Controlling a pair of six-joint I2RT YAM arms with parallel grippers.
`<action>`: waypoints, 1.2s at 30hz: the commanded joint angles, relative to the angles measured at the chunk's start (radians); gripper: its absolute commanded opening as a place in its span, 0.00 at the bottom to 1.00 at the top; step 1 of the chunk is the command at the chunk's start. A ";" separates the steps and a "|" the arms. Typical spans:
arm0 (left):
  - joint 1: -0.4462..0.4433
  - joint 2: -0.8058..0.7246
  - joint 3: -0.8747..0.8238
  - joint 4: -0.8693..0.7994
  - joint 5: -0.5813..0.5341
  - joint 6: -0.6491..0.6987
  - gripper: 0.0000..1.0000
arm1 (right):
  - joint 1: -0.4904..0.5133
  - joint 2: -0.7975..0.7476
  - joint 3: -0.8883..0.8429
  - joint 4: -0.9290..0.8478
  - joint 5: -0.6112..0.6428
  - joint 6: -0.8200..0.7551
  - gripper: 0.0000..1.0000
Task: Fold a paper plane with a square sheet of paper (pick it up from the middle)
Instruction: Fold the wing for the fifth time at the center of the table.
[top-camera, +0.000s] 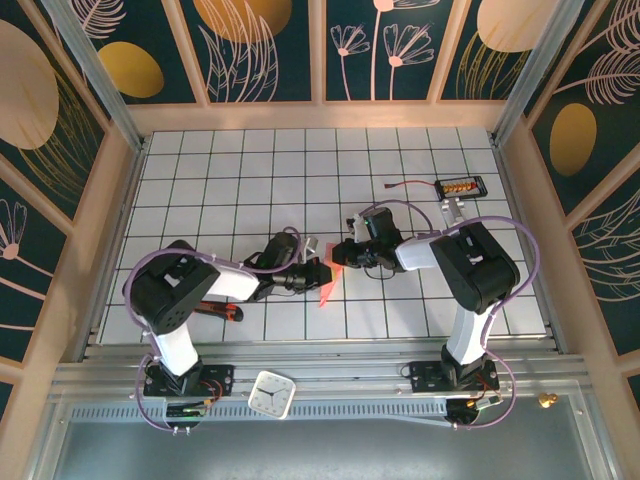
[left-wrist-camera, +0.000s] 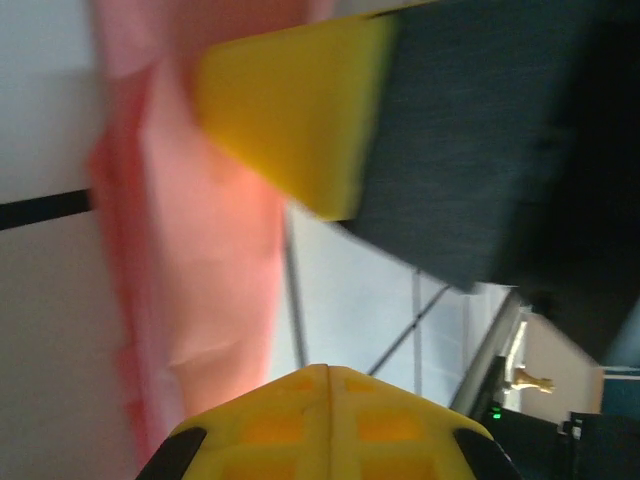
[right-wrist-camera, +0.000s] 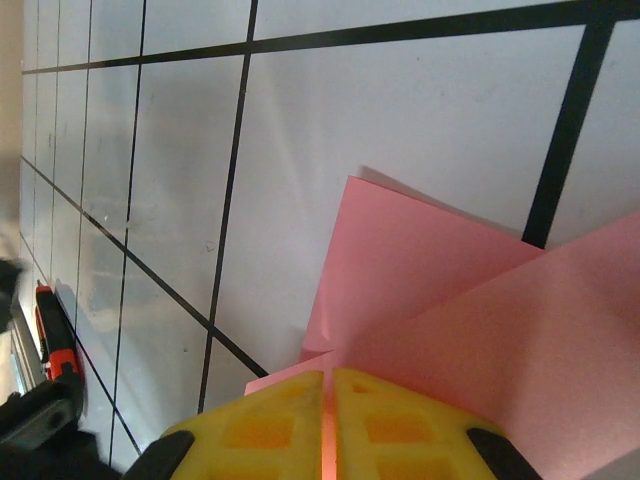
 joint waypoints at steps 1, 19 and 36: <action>-0.002 0.031 0.004 -0.059 0.020 0.047 0.00 | -0.018 0.023 -0.036 -0.077 0.082 -0.033 0.12; -0.080 -0.045 -0.097 -0.312 0.081 0.230 0.00 | -0.027 0.042 -0.008 -0.146 0.126 -0.034 0.11; -0.155 -0.076 -0.055 -0.552 0.112 0.438 0.00 | -0.032 0.046 -0.002 -0.171 0.138 -0.047 0.10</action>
